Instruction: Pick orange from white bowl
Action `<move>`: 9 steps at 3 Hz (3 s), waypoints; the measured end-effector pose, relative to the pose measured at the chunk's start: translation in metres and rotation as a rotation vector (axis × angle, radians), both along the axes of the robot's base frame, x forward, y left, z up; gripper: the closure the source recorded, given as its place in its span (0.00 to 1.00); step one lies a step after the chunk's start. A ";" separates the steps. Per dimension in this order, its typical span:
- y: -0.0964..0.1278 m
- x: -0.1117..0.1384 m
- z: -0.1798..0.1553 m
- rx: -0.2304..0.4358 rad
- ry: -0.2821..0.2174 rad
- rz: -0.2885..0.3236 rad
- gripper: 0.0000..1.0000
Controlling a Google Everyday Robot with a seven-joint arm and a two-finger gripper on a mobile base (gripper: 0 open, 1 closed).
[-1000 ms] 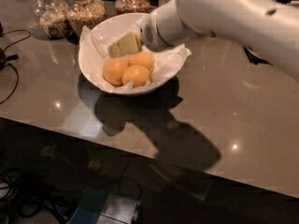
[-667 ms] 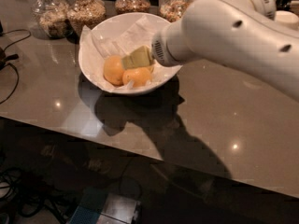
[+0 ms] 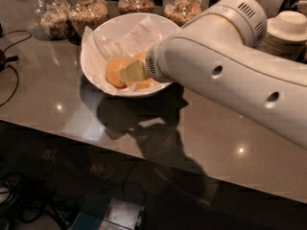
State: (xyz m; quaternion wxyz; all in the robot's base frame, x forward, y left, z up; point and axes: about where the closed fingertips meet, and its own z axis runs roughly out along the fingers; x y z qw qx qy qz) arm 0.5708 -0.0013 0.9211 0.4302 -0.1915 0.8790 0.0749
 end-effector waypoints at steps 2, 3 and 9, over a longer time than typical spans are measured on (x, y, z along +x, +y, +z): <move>0.021 -0.002 0.079 -0.018 -0.136 0.012 0.13; 0.033 0.020 0.089 -0.050 -0.074 0.057 0.12; 0.057 0.029 -0.027 -0.100 0.389 0.110 0.19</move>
Offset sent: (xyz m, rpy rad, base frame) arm 0.0042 0.0279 0.1382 -0.0587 -0.2135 0.0330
